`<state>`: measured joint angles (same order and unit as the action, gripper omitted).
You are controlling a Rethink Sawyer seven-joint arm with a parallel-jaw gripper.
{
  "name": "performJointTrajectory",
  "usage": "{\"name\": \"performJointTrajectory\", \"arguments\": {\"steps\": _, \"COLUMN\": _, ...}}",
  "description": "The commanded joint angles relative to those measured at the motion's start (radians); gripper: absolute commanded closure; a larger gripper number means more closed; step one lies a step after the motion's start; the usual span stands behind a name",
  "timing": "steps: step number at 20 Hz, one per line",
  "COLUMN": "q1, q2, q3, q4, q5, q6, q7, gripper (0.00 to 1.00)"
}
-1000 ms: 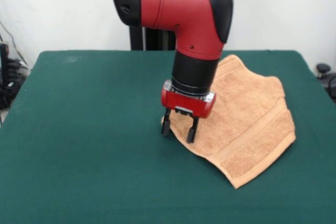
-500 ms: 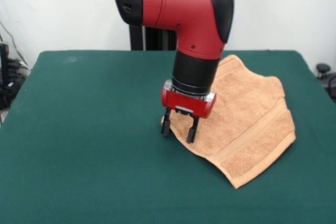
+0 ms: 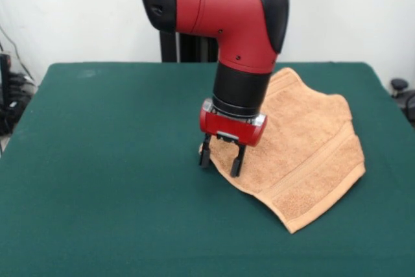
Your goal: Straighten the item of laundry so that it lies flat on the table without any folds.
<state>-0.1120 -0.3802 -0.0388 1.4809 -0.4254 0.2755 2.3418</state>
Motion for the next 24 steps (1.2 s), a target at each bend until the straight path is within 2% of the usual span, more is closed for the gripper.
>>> {"name": "performJointTrajectory", "arguments": {"steps": 1, "q1": 0.003, "q2": 0.115, "q3": 0.085, "q4": 0.037, "q5": -0.029, "q6": -0.051, "q7": 0.016, "gripper": 0.00}}
{"name": "performJointTrajectory", "arguments": {"steps": 24, "q1": 0.005, "q2": 0.115, "q3": 0.080, "q4": 0.038, "q5": -0.036, "q6": -0.060, "q7": 0.015, "gripper": 0.00}}
